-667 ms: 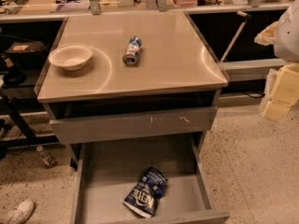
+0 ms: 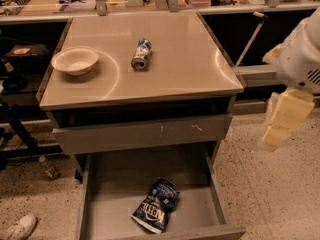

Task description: Pick blue chip bag from middle drawer and place on counter

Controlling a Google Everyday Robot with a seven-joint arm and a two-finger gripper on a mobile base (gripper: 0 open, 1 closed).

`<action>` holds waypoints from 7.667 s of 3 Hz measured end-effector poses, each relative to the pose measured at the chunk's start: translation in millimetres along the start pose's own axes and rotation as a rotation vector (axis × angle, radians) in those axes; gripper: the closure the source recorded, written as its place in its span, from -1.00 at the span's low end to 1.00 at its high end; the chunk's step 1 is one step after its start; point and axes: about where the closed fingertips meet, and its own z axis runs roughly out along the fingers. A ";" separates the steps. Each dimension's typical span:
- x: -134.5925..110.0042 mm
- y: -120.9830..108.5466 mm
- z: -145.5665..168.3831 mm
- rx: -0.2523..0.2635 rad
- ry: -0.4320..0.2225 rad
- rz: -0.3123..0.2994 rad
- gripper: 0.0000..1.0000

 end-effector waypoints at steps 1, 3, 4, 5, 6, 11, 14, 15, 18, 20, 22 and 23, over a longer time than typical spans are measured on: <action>-5.8 28.1 54.6 -0.069 -0.022 -0.027 -1.00; -11.2 52.1 108.4 -0.144 -0.058 -0.106 -1.00; -14.6 56.4 115.9 -0.129 -0.040 -0.143 -1.00; -20.9 59.2 151.0 -0.136 -0.028 -0.194 -1.00; -22.5 58.0 199.6 -0.162 -0.016 -0.251 -1.00; -51.6 97.3 341.6 -0.296 -0.052 -0.383 -1.00; -78.6 116.3 412.1 -0.382 -0.083 -0.448 -1.00; -82.7 122.3 449.6 -0.401 -0.085 -0.450 -1.00; -85.6 136.2 533.1 -0.461 -0.092 -0.468 -1.00; -91.4 151.4 578.8 -0.523 -0.110 -0.488 -1.00; -92.0 155.5 587.6 -0.534 -0.117 -0.493 -0.73; -92.0 155.5 587.6 -0.534 -0.117 -0.493 -0.26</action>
Offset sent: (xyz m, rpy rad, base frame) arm -0.0174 0.0630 -0.1739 0.1056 0.1640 0.2568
